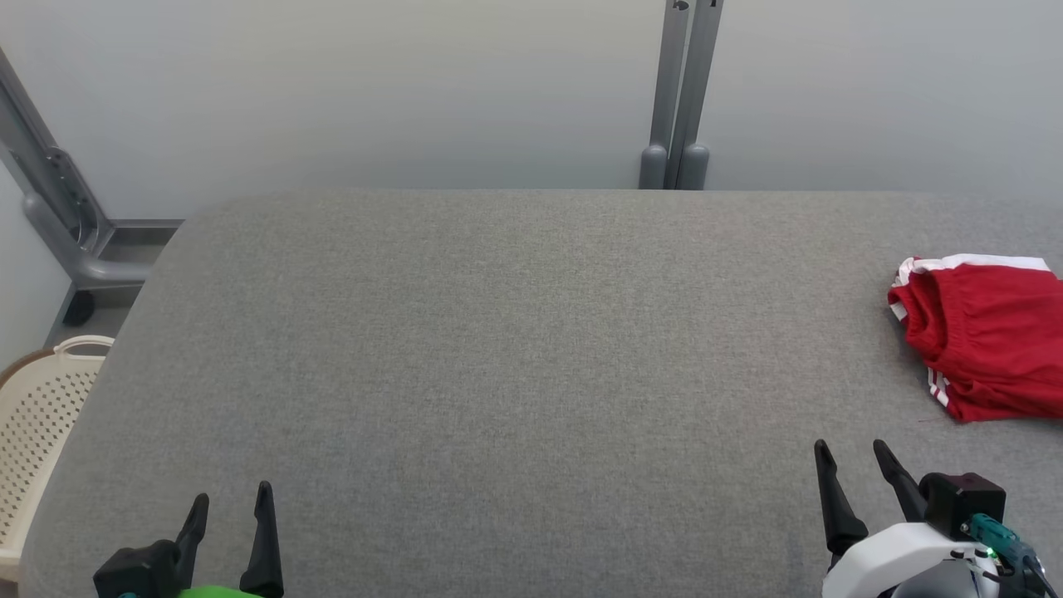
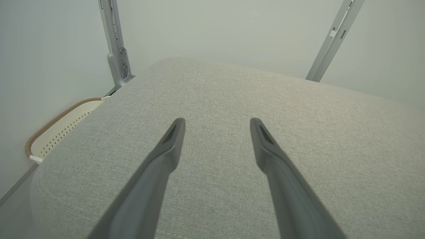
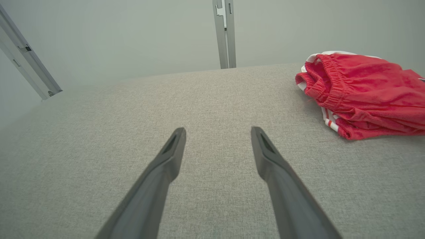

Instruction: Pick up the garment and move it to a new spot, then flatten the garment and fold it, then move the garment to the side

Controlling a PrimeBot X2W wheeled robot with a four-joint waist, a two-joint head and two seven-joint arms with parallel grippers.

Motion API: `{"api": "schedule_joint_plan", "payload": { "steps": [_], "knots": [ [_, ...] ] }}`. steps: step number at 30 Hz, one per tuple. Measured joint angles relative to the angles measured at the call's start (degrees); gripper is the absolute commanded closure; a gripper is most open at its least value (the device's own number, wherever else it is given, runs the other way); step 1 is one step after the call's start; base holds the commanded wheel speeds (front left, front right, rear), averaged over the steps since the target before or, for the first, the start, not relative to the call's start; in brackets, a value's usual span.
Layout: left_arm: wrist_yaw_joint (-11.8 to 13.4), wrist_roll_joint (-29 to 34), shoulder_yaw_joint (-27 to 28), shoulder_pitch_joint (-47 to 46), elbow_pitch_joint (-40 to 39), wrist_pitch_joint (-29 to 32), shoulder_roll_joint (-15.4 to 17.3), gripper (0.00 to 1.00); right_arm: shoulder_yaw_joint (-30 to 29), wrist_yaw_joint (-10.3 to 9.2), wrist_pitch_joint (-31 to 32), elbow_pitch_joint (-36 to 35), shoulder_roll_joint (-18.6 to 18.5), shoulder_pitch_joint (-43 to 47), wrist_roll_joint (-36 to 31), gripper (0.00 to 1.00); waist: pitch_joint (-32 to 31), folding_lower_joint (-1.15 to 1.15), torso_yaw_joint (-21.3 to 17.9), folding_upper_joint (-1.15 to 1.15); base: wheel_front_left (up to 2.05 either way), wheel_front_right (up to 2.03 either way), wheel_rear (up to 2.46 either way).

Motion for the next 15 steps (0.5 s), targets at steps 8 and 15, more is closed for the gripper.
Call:
{"api": "schedule_joint_plan", "payload": {
  "steps": [8, 15],
  "knots": [
    [0.0, 0.0, -0.5, 0.1, -0.1, 0.2, 0.0, 0.0, 0.5, 0.0, -0.2, 0.6, 0.0, -0.3, 0.4, 0.0, 0.6, 0.0, -0.7, 0.0, 0.0, 0.0, 0.0],
    [0.0, 0.0, -0.7, 0.1, 0.0, 0.2, 0.0, 0.0, 0.5, 0.0, -0.5, 0.7, 0.0, -0.4, 0.5, 0.0, 1.1, 0.0, -0.6, 0.0, 0.0, 0.0, 0.0]
  ]
}}
